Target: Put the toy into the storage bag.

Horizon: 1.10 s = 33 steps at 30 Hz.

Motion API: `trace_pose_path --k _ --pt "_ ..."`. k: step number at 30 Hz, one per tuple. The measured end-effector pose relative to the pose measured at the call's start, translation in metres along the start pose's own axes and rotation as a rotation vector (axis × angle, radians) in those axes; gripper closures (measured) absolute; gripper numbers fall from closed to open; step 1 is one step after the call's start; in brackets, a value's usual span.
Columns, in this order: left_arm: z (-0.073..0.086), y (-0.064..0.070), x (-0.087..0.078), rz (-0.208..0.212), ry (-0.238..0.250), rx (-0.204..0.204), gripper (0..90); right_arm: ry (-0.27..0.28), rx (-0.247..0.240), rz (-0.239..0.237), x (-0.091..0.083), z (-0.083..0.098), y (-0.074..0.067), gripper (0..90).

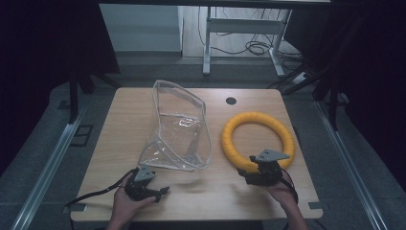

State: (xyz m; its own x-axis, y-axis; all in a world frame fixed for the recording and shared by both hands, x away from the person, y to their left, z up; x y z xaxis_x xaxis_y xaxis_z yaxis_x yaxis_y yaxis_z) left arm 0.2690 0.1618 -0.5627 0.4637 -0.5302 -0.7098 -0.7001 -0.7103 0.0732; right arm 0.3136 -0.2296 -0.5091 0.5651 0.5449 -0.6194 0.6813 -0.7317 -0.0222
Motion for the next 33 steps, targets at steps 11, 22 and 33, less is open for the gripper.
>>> trace_pose_path --k 11,22,33 --pt "0.0 0.0 -0.001 -0.003 0.001 0.002 18.7 -0.052 -0.042 -0.003 0.005 -0.005 0.003 28.1" --pt "0.0 0.0 -0.001 0.0 0.003 -0.004 18.7 -0.145 -0.066 -0.027 0.011 -0.019 0.016 27.1" --pt "-0.001 0.0 -0.002 0.001 0.004 -0.002 18.7 -0.288 -0.139 -0.07 0.023 -0.032 0.018 26.1"
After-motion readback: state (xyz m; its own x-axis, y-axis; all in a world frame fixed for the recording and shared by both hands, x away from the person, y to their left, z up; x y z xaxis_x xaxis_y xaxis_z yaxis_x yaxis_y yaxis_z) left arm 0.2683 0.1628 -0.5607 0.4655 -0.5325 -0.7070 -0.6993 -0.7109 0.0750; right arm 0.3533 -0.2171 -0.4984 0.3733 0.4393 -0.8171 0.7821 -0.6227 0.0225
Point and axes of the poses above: each handheld gripper's, and its own axes: x roughly forward along the jaws, z roughly out of its underside, y roughly to its right, the point moved 3 cm from there along x, roughly forward along the jaws
